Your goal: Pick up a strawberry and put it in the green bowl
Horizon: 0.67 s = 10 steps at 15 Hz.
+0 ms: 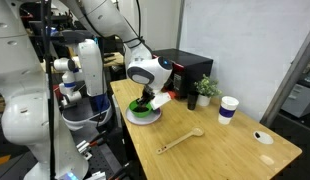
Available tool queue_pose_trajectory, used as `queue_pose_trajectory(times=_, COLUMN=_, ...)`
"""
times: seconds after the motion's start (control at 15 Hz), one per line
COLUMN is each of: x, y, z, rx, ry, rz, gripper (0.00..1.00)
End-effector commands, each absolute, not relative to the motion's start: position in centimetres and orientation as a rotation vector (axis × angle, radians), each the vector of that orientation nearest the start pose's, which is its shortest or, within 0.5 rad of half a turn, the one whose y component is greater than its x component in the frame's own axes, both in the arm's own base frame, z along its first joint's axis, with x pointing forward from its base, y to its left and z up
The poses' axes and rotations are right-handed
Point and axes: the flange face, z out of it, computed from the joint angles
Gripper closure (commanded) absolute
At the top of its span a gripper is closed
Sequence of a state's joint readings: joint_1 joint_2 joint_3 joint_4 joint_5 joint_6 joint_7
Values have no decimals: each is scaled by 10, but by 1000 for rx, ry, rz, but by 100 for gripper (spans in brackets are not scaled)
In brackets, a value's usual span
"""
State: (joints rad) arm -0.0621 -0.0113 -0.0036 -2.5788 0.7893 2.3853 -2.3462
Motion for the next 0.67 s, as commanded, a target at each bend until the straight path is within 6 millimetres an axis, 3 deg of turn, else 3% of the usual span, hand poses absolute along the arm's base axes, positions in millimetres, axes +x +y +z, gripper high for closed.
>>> queue_pose_trajectory(times=0.0, x=395, y=19, z=273, rx=2268, ry=2450, rz=648, gripper=77)
queue_pose_trajectory(times=0.27, x=386, y=49, z=295, rx=2284, ry=2400, rz=663, gripper=77)
queue_pose_trajectory(times=0.6, x=394, y=63, z=324, rx=2436, ry=2250, rz=716, gripper=77)
